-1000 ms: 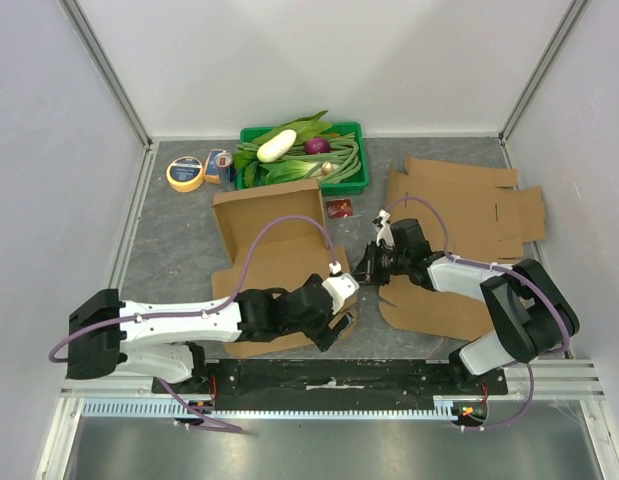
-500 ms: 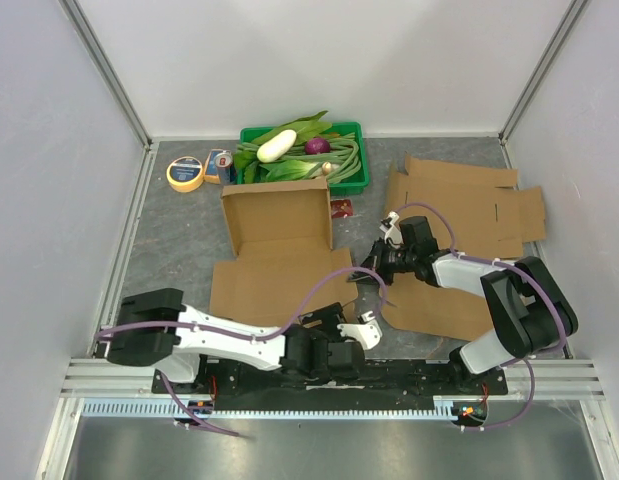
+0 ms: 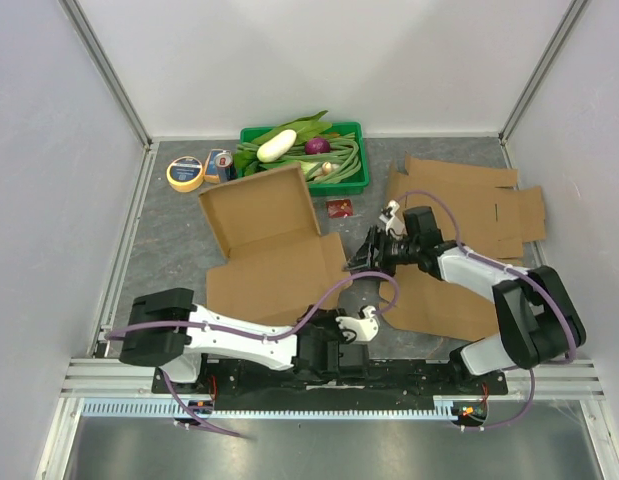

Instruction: Fold the paper box

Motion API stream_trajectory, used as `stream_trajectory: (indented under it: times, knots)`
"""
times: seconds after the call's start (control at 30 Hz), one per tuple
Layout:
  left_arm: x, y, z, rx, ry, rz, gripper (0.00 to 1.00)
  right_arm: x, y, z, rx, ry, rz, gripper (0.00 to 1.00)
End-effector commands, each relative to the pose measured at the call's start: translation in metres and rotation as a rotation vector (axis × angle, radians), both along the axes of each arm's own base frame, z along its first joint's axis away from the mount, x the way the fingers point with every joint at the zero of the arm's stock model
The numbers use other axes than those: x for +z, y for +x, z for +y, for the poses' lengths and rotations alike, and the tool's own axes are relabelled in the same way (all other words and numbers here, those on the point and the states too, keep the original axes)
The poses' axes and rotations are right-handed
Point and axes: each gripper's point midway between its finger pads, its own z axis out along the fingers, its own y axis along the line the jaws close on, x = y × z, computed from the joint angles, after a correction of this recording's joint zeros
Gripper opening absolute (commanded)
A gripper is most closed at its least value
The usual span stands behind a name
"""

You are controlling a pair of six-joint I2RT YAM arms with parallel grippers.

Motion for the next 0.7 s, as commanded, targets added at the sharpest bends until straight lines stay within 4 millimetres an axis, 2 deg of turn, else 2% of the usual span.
stream_trajectory:
  times: [0.0, 0.03, 0.07, 0.13, 0.17, 0.2, 0.23, 0.27, 0.3, 0.33, 0.37, 0.4, 0.43, 0.47, 0.5, 0.53, 0.57, 0.6, 0.63, 0.67]
  knots:
    - [0.056, -0.001, -0.004, 0.048, -0.173, -0.034, 0.02, 0.054, 0.024, -0.013, 0.028, -0.023, -0.25, 0.74]
    - [0.062, -0.003, -0.003, 0.047, -0.183, -0.029, 0.02, 0.068, 0.034, -0.017, 0.011, -0.029, -0.296, 0.79]
    - [0.075, -0.005, -0.004, 0.059, -0.218, -0.018, 0.02, 0.071, 0.043, -0.028, -0.026, -0.073, -0.33, 0.81]
    - [0.087, -0.01, -0.006, 0.071, -0.256, 0.022, 0.02, 0.103, 0.062, -0.041, -0.083, -0.108, -0.439, 0.86]
    - [0.104, -0.013, -0.014, 0.098, -0.344, 0.053, 0.02, 0.106, 0.066, -0.052, -0.113, -0.154, -0.44, 0.86]
    - [0.109, -0.017, -0.011, 0.107, -0.348, 0.085, 0.02, 0.11, 0.079, -0.067, -0.164, -0.25, -0.496, 0.87]
    - [0.119, -0.017, -0.015, 0.114, -0.392, 0.107, 0.02, 0.132, 0.092, -0.075, -0.195, -0.299, -0.561, 0.88]
    - [0.142, -0.019, -0.027, 0.124, -0.485, 0.138, 0.02, 0.132, 0.093, -0.084, -0.214, -0.358, -0.555, 0.88]
    - [0.145, -0.024, -0.034, 0.12, -0.504, 0.204, 0.02, 0.134, 0.103, -0.099, -0.258, -0.446, -0.593, 0.88]
    - [0.154, -0.014, -0.034, 0.162, -0.537, 0.235, 0.02, 0.142, 0.109, -0.104, -0.28, -0.473, -0.62, 0.89]
    - [0.183, -0.011, -0.043, 0.204, -0.658, 0.272, 0.02, 0.142, 0.111, -0.11, -0.293, -0.505, -0.624, 0.89]
    - [0.19, -0.009, -0.045, 0.223, -0.687, 0.317, 0.02, 0.143, 0.112, -0.112, -0.297, -0.52, -0.631, 0.89]
    - [0.199, 0.004, -0.043, 0.262, -0.727, 0.324, 0.02, 0.141, 0.11, -0.112, -0.284, -0.52, -0.633, 0.89]
    - [0.222, 0.009, -0.045, 0.294, -0.835, 0.342, 0.02, 0.142, 0.109, -0.107, -0.274, -0.506, -0.652, 0.88]
    - [0.23, 0.01, -0.048, 0.296, -0.878, 0.394, 0.02, 0.15, 0.104, -0.103, -0.267, -0.488, -0.692, 0.88]
    - [0.242, 0.027, -0.041, 0.338, -0.947, 0.404, 0.02, 0.142, 0.095, -0.094, -0.214, -0.477, -0.714, 0.88]
    - [0.257, 0.033, -0.04, 0.364, -1.036, 0.432, 0.02, 0.143, 0.086, -0.078, -0.161, -0.453, -0.745, 0.89]
    - [0.262, 0.035, -0.043, 0.362, -1.08, 0.493, 0.02, 0.145, 0.077, -0.069, -0.123, -0.431, -0.77, 0.89]
    - [0.27, 0.054, -0.032, 0.413, -1.142, 0.485, 0.02, 0.14, 0.067, -0.06, -0.073, -0.414, -0.778, 0.89]
    - [0.28, 0.06, -0.028, 0.456, -1.215, 0.504, 0.02, 0.139, 0.054, -0.044, -0.006, -0.406, -0.805, 0.9]
